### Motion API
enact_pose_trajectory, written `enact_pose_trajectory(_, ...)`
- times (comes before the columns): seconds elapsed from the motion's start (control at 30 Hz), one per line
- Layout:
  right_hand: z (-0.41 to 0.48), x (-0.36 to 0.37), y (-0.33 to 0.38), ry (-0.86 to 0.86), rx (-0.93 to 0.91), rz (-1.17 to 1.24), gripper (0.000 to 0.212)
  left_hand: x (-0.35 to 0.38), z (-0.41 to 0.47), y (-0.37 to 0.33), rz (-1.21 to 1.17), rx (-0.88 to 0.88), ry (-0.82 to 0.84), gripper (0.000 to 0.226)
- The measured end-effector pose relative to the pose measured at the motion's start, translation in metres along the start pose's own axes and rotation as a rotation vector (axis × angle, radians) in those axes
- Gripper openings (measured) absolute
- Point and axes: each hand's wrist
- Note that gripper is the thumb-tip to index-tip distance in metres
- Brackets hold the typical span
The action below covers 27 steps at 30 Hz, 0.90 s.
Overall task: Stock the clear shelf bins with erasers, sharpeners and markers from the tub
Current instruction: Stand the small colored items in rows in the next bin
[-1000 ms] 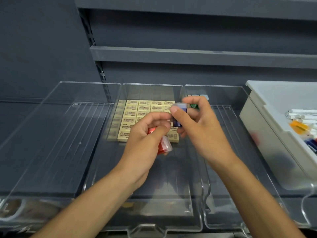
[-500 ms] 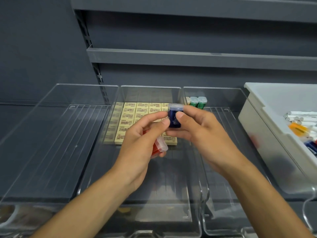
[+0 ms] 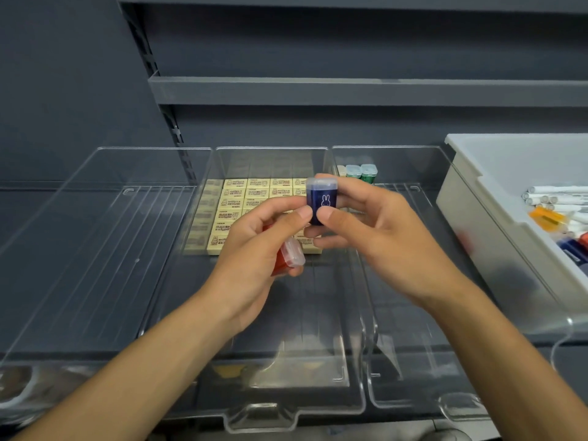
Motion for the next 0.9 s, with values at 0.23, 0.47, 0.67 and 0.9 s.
enact_pose_trajectory(0.23, 0.006, -0.018, 0.004, -0.104, 0.029, -0.066, 0.026, -0.002, 0.003, -0.005, -0.176, -0.066, -0.111, 0.031)
enact_pose_trajectory(0.47, 0.013, -0.041, -0.011, -0.374, 0.130, -0.098, 0.020, -0.001, -0.003, -0.006, -0.216, -0.102, -0.014, 0.059)
enact_pose_trajectory(0.67, 0.013, -0.045, -0.033, -0.422, 0.168, -0.207, 0.024, -0.005, -0.003, -0.005, -0.301, -0.242, -0.017, 0.048)
enact_pose_trajectory(0.9, 0.025, -0.056, -0.074, -0.612, 0.274, -0.229, 0.020, 0.002, 0.001, -0.007, -0.302, -0.342, -0.026, 0.057)
Point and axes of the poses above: each hand's wrist, its own z-axis towards the middle knuckle, its own x-axis out of the palm, y = z × x, and after that the axes turned 9 degrees about -x, right-handed
